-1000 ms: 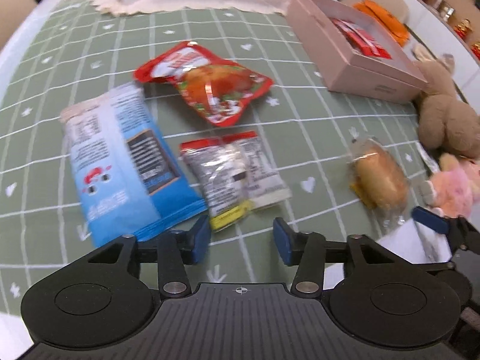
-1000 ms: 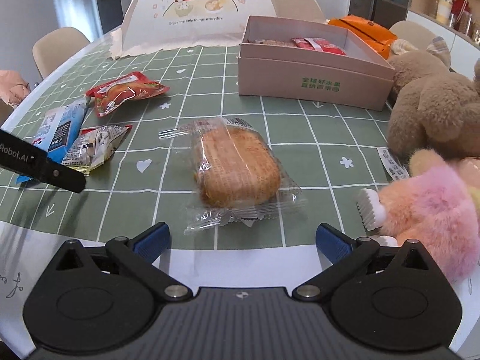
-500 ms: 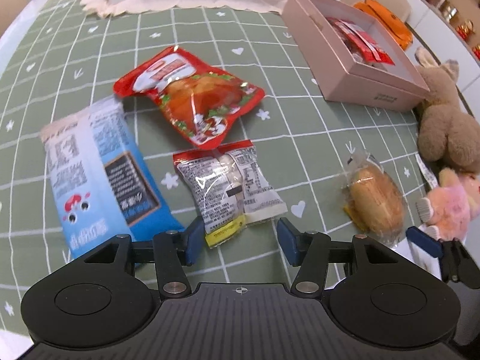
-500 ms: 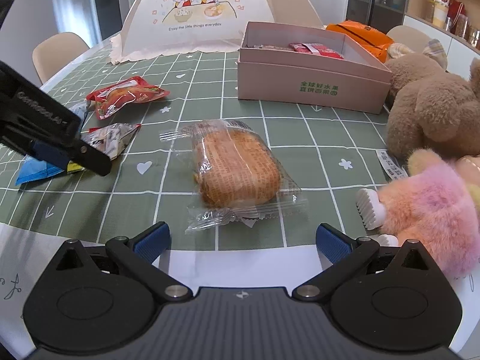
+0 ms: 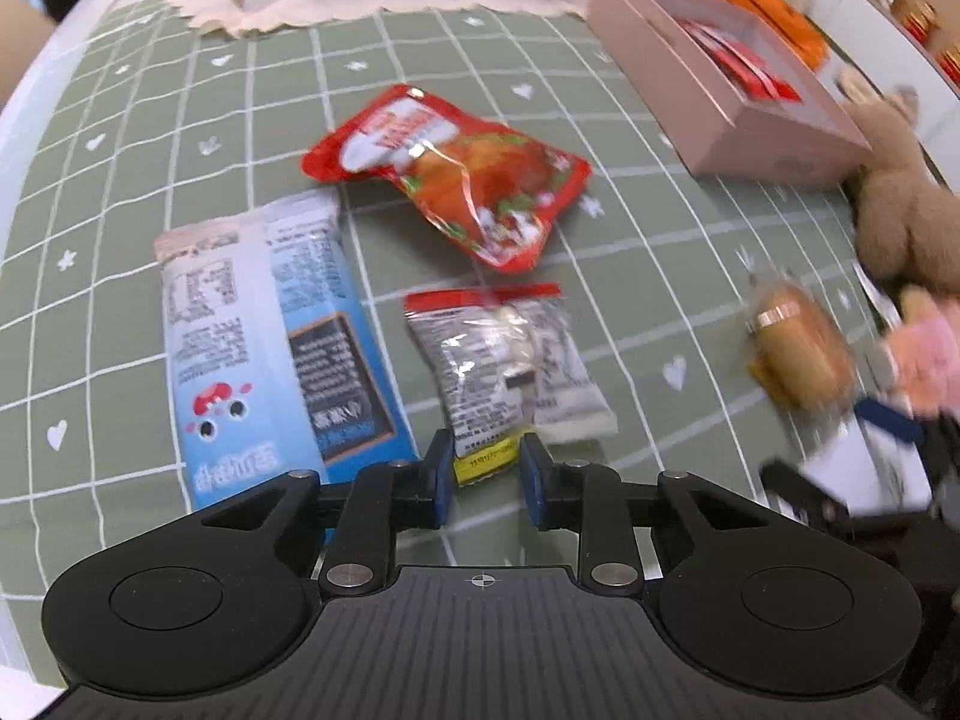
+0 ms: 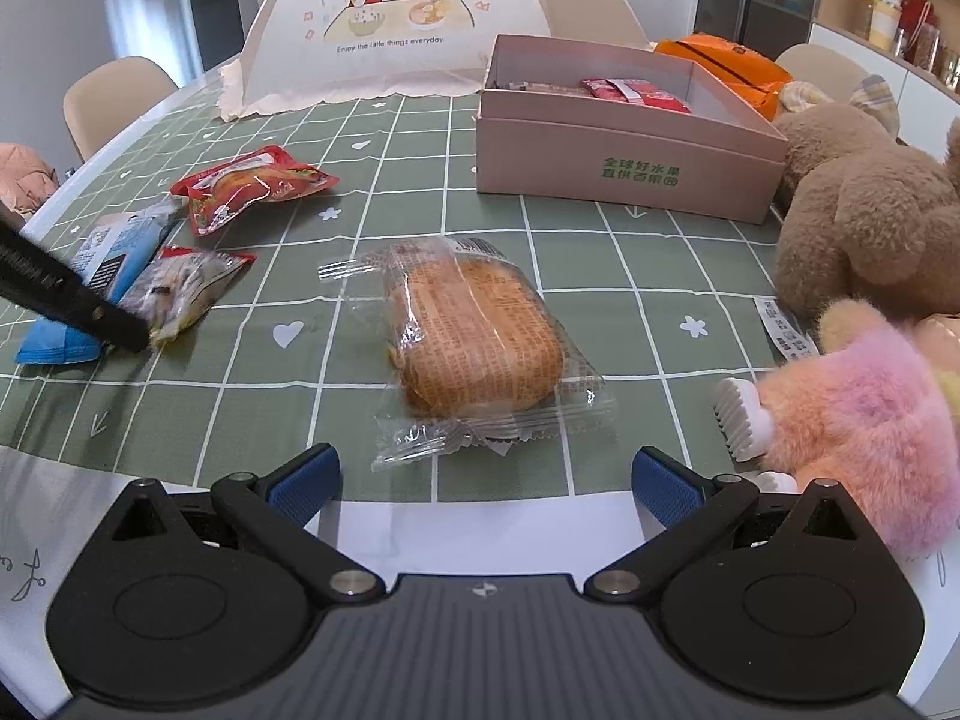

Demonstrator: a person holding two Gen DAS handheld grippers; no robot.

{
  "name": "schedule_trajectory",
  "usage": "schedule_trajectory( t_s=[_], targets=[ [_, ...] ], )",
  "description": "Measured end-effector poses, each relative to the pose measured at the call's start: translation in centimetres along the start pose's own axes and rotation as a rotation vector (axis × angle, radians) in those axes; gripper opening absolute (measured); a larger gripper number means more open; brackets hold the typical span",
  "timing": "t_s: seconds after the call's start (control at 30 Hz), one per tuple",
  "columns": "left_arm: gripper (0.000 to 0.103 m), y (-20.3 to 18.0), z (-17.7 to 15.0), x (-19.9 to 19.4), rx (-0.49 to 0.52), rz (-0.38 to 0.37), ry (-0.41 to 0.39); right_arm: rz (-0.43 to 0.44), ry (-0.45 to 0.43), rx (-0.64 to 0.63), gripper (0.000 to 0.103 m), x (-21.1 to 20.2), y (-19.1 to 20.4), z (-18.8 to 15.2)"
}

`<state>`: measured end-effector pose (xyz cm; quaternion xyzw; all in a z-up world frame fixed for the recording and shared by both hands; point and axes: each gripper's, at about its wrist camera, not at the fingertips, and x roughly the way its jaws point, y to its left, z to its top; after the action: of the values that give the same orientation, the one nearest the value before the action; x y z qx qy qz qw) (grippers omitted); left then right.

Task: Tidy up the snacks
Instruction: 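Grasp the clear packet with the yellow tab with the left tool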

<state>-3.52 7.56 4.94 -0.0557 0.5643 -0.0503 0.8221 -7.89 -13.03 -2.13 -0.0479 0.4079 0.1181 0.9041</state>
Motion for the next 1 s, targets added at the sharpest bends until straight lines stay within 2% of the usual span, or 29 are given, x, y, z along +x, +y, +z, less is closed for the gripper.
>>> schedule_trajectory(
  t_s=[0.07, 0.13, 0.17, 0.23, 0.3, 0.37, 0.47, 0.5, 0.57, 0.77, 0.8, 0.9, 1.0],
  targets=[
    [0.033, -0.7, -0.2, 0.0, 0.044, 0.001, 0.003, 0.002, -0.002, -0.002, 0.103, 0.0, 0.0, 0.0],
    [0.054, -1.7, -0.4, 0.2, 0.089, 0.007, 0.004, 0.005, -0.003, -0.007, 0.103, 0.1, 0.1, 0.1],
    [0.06, -2.2, -0.5, 0.3, 0.107, 0.003, 0.006, 0.007, -0.003, -0.009, 0.103, 0.2, 0.1, 0.2],
    [0.078, -3.2, -0.7, 0.7, 0.135, 0.002, 0.007, 0.01, -0.006, -0.013, 0.103, 0.2, 0.1, 0.2],
    [0.082, -3.6, -0.9, 0.9, 0.14, 0.006, 0.003, 0.011, -0.009, -0.015, 0.103, 0.2, 0.1, 0.1],
    [0.082, -3.3, -0.9, 0.9, 0.096, 0.001, -0.005, 0.012, -0.013, -0.017, 0.103, 0.2, 0.0, 0.1],
    [0.081, -1.6, -0.2, 0.7, -0.072, -0.044, -0.021, 0.012, -0.018, -0.015, 0.103, 0.2, 0.0, 0.0],
    [0.08, -1.2, 0.2, 0.8, -0.122, -0.047, -0.029, 0.011, -0.019, -0.013, 0.103, 0.2, 0.1, 0.0],
    [0.08, -1.2, 0.9, 1.1, -0.161, -0.018, -0.045, 0.008, -0.022, -0.011, 0.103, 0.2, 0.1, -0.1],
    [0.082, -2.7, 3.0, 2.5, -0.12, 0.045, -0.104, 0.009, -0.026, -0.013, 0.103, 0.1, 0.1, -0.2],
    [0.079, -2.6, 3.1, 2.5, -0.119, 0.044, -0.11, 0.011, -0.023, -0.014, 0.103, 0.1, 0.0, -0.1],
    [0.062, -2.7, 2.9, 2.3, -0.066, 0.077, -0.118, 0.017, -0.016, -0.018, 0.103, 0.0, 0.0, -0.2],
    [0.06, -2.3, 1.8, 1.6, -0.049, 0.053, -0.104, 0.02, -0.014, -0.02, 0.103, -0.2, 0.0, -0.4]
  ],
)
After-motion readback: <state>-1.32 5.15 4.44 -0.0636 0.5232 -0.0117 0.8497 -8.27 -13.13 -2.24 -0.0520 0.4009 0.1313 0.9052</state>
